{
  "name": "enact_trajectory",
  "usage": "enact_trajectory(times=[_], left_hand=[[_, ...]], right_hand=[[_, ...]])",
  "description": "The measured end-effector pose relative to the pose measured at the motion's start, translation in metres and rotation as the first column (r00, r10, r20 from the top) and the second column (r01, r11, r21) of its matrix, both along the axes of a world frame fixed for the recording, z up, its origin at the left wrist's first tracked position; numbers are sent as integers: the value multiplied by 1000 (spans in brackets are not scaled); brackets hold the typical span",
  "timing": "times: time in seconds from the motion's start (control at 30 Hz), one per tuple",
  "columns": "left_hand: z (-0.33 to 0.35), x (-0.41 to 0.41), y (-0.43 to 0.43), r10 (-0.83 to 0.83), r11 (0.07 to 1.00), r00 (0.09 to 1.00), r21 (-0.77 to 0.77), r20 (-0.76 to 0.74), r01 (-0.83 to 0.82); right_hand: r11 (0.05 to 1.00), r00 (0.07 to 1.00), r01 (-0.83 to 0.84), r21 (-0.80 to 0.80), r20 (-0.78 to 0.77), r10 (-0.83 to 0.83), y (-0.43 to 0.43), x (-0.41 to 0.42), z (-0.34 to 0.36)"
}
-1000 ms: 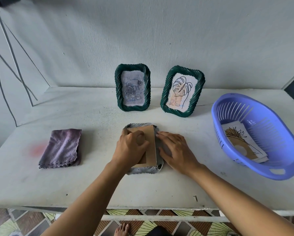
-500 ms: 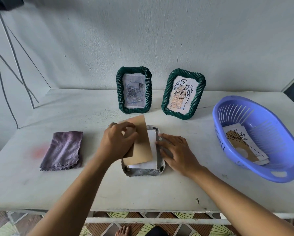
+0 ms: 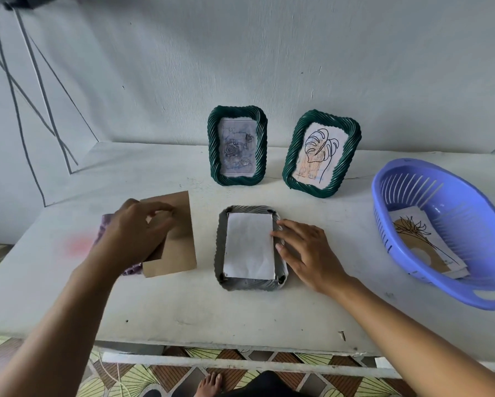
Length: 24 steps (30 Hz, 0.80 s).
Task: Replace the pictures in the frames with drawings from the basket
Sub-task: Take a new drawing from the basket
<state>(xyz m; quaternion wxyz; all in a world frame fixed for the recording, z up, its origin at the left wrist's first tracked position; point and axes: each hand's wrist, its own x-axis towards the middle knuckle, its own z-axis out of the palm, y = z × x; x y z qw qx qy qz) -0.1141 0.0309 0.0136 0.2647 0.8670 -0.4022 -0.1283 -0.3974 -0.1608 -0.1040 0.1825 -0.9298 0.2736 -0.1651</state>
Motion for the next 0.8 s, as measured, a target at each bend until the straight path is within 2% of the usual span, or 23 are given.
enact_trajectory(times=[0.1,0.23,0.33,0.6,0.73,0.8], left_hand=[[-20,-14,-8,-34,999,999,25,31,33],[-43,-32,-20,-120,985,988,138,101,106],[-58,-40,-21,-92,991,993,109,77,83],[-78,-46,-11,-99,993,967,79,236,82],[-73,-46,-22,-76,992,968,118,240,49],[-69,-46,-30,-74,995,965,89,252,54]], right_hand=[[1000,1000,-4,-14,-9,4,0,1,1],[1000,1000,-3,-16,-8,3,1,2,1],[1000,1000,-9,-27,-11,9,0,2,1],[999,1000,-18,-44,-23,17,0,0,0],[999,1000,-17,-39,-17,17,0,1,0],[999,1000,-19,-33,-9,18,0,1,0]])
